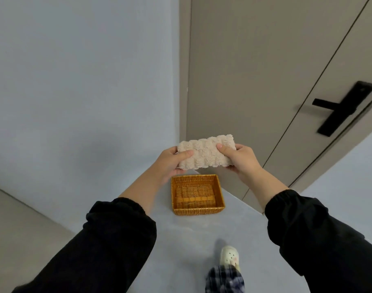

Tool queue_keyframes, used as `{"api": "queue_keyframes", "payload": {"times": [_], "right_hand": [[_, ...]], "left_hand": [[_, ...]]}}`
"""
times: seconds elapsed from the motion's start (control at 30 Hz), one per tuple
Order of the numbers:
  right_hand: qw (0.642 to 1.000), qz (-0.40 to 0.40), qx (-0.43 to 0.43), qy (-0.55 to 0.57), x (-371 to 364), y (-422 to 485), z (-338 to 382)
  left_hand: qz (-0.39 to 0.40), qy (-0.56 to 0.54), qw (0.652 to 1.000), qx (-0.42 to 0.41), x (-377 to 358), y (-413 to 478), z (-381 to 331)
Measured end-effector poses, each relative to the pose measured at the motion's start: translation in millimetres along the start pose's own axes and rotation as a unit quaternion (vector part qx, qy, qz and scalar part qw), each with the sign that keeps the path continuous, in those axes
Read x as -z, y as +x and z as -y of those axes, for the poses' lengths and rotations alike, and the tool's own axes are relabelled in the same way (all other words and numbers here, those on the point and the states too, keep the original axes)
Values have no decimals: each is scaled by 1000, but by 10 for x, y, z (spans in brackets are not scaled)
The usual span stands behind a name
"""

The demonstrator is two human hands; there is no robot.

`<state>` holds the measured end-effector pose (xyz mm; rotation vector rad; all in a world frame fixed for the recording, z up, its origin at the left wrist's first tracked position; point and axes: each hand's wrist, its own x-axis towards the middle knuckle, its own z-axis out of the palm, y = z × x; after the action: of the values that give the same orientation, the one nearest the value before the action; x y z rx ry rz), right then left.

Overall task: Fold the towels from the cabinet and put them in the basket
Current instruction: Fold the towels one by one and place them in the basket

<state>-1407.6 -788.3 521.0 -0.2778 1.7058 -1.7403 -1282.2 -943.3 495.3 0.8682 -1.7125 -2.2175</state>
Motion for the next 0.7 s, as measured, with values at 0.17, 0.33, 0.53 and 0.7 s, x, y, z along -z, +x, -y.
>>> {"api": "queue_keyframes", "payload": {"times": [0.17, 0.33, 0.53, 0.7], "right_hand": [[998, 25, 12, -58, 77, 1347, 74], [996, 64, -58, 17, 147, 2641, 162], [960, 118, -196, 162, 76, 3765, -37], [955, 149, -236, 102, -149, 4317, -626]], "left_hand": [[-43, -13, 999, 14, 8, 1137, -73], [-118, -96, 987, 59, -84, 2257, -87], [-199, -215, 951, 102, -26, 3242, 137], [-210, -218, 943, 138, 193, 3789, 502]]}}
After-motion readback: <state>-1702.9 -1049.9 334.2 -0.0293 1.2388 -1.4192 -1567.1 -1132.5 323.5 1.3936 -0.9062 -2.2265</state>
